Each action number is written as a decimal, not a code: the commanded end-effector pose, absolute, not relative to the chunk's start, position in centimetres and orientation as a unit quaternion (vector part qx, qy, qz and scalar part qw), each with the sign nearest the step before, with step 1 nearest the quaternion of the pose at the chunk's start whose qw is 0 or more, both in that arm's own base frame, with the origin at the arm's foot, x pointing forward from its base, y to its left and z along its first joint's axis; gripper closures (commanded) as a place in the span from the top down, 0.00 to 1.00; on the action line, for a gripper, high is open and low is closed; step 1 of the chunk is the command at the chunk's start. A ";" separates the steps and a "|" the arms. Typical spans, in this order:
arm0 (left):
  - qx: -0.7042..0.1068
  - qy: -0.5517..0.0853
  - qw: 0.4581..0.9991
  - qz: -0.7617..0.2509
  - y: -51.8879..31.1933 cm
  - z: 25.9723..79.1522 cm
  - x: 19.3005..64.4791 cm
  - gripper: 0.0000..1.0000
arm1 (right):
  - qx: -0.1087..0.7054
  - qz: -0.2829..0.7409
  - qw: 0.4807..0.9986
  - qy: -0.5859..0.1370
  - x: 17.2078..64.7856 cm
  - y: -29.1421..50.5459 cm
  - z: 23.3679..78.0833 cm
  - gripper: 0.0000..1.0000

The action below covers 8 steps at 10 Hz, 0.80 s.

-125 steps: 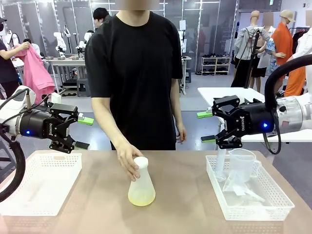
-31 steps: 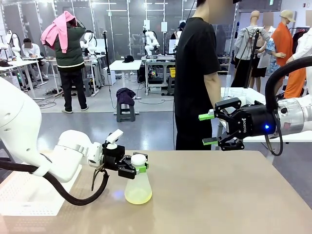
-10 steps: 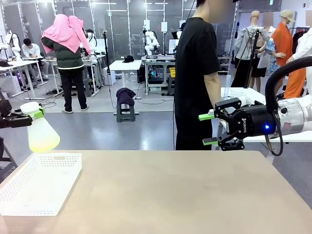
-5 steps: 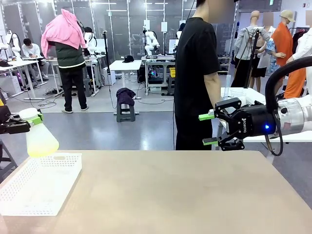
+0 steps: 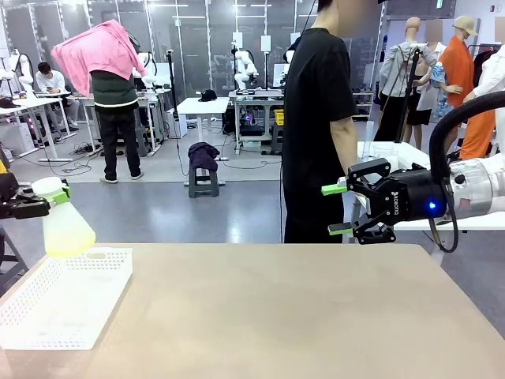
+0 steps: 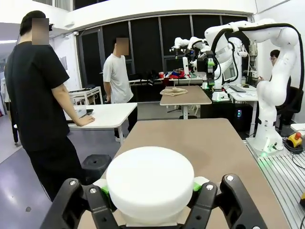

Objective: Prepare the solutions needed for the experiment.
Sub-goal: When the human places the Big flask in the center of the table, pick up the Big flask and place it in the left Organizing basket.

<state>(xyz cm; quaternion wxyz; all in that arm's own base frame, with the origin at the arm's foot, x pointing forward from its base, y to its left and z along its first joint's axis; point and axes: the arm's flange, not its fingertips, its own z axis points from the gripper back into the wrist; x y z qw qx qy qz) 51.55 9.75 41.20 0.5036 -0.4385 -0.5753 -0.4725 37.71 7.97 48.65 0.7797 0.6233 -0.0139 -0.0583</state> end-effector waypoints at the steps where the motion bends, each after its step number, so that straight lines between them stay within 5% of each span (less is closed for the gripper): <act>1: -0.440 -0.539 0.500 -0.516 10.2 38.9 53.2 0.23 | 0.629 -0.059 0.775 -0.014 37.7 8.1 48.7 0.77; 5: -0.470 -0.449 0.484 -0.585 8.9 33.7 54.2 0.23 | 0.629 -0.059 0.775 -0.014 37.7 8.1 48.7 0.77; 8: -0.515 -0.439 0.440 -0.590 9.7 30.7 54.7 0.23 | 0.629 -0.059 0.775 -0.014 37.7 8.1 48.7 0.77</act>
